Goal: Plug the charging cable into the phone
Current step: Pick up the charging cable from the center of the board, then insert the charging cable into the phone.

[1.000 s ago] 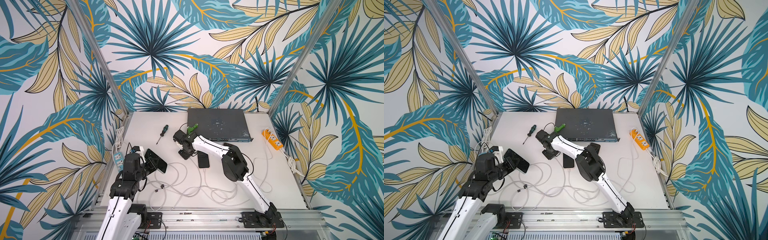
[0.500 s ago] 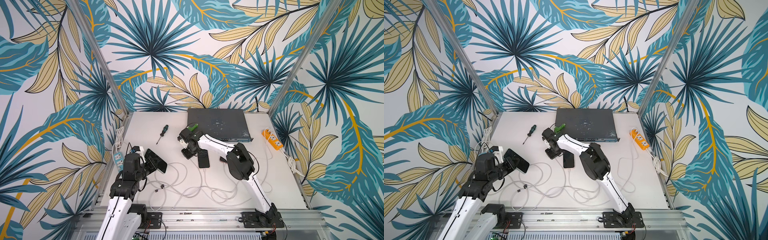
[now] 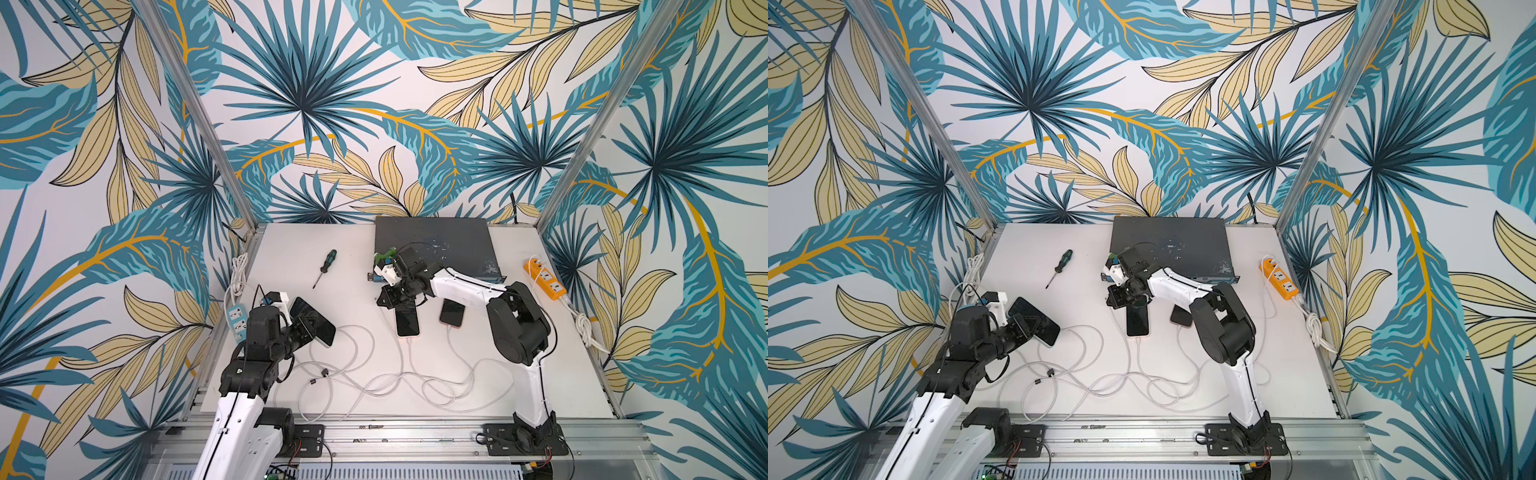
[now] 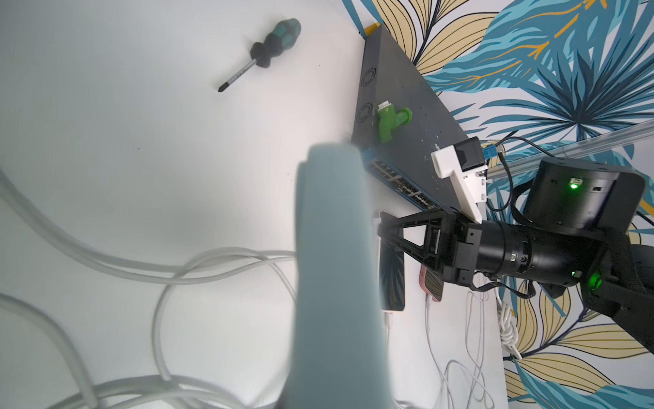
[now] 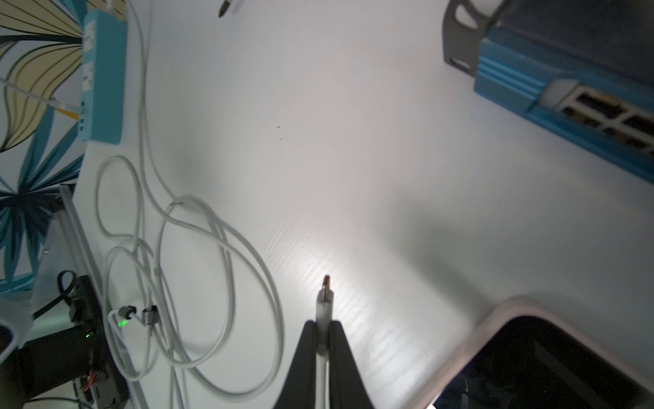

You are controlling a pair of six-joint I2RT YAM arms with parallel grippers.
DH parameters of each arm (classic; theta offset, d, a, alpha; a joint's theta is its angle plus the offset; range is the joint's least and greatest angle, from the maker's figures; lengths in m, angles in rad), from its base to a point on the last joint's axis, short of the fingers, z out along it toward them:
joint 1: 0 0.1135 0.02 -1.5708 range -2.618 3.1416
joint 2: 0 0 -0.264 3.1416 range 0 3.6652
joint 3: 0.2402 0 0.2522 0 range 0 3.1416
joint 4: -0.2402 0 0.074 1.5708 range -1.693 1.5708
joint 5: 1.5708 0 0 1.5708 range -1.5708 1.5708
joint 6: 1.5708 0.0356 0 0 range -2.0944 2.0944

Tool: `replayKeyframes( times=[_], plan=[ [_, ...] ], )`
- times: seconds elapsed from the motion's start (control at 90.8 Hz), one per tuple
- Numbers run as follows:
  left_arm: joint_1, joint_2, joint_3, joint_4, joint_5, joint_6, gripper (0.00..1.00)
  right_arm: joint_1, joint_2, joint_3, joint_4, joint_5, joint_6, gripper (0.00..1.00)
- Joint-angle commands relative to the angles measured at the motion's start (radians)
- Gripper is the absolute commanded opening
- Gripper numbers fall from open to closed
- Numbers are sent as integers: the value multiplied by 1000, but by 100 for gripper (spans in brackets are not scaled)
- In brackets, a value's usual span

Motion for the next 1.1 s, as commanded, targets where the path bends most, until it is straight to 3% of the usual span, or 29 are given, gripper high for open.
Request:
replayKeyframes(
  times=[0.0, 0.253, 0.628, 1.091],
  plan=[
    [8, 7, 67, 126, 95, 0, 0, 2, -110, -69, 163, -169, 13, 0],
    [7, 80, 181, 237, 225, -9, 0, 3, -266, -213, 247, -268, 10, 0],
    [7, 170, 219, 575, 444, -82, 0, 3, -436, -416, 590, -472, 215, 0],
    [-38, 307, 337, 763, 685, -128, 0, 3, -554, -483, 669, -636, 283, 0]
  ],
)
